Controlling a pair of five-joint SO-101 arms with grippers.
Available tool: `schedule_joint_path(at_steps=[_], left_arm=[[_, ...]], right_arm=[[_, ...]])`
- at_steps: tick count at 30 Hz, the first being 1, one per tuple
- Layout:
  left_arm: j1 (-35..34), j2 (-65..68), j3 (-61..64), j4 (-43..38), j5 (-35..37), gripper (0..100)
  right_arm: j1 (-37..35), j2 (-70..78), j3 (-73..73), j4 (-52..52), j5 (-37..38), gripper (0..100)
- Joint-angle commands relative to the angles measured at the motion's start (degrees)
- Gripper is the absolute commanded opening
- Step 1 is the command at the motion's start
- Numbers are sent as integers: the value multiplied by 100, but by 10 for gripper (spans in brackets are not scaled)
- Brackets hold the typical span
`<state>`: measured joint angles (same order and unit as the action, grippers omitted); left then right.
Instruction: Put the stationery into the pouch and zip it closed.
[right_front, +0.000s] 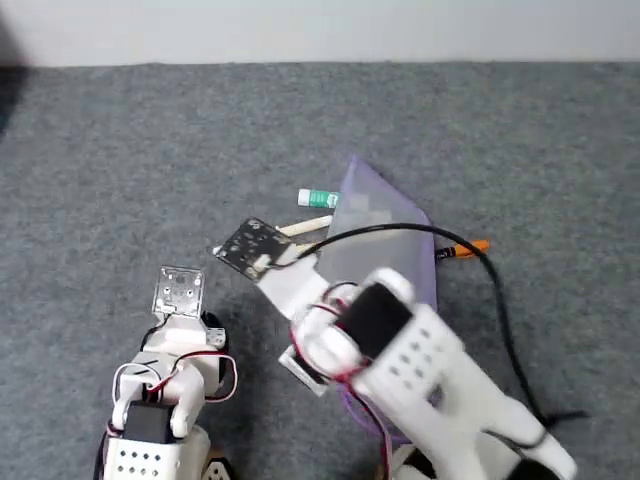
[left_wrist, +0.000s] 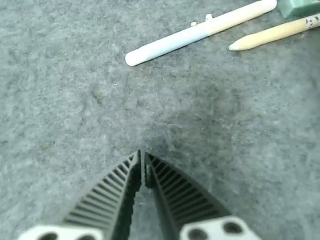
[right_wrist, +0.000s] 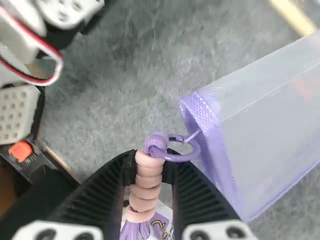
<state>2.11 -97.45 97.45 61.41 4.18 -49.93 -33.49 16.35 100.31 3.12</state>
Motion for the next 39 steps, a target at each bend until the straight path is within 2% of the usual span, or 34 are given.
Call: schedule_joint_path(at_steps=[1, 8, 12, 14, 16, 20, 23, 28, 31, 36, 39], left_arm=[[26, -62, -532, -9, 35, 14], [88, -62, -1666, -26, 62, 43], [290, -62, -2211, 9, 404, 209], [686, -35, -2440, 176, 642, 296], [1213, -26, -2598, 352, 844, 339], [2119, -26, -2774, 580, 1275, 326], [2435, -44, -2800, 519, 1301, 318], [2514, -62, -2967, 492, 1292, 304], [2532, -18, -3204, 633, 1284, 304], [2541, -18, -3204, 862, 835, 304], [2840, -18, -3222, 985, 791, 304]], right_arm=[[-13, -752, -26, 242, -70, 8], [251, -1736, 457, -198, -44, 8], [251, -2273, 967, -541, -26, 8], [251, -2519, 1213, -699, -18, 8], [251, -2721, 1407, -787, 18, 8], [251, -3116, 1644, -813, 475, 8], [251, -3433, 1785, -813, 791, 8], [286, -3960, 1987, -813, 1187, 8], [549, -4145, 2040, -822, 1354, 8], [699, -4277, 2057, -831, 1635, 8], [699, -4251, 2057, -1033, 1635, 8]])
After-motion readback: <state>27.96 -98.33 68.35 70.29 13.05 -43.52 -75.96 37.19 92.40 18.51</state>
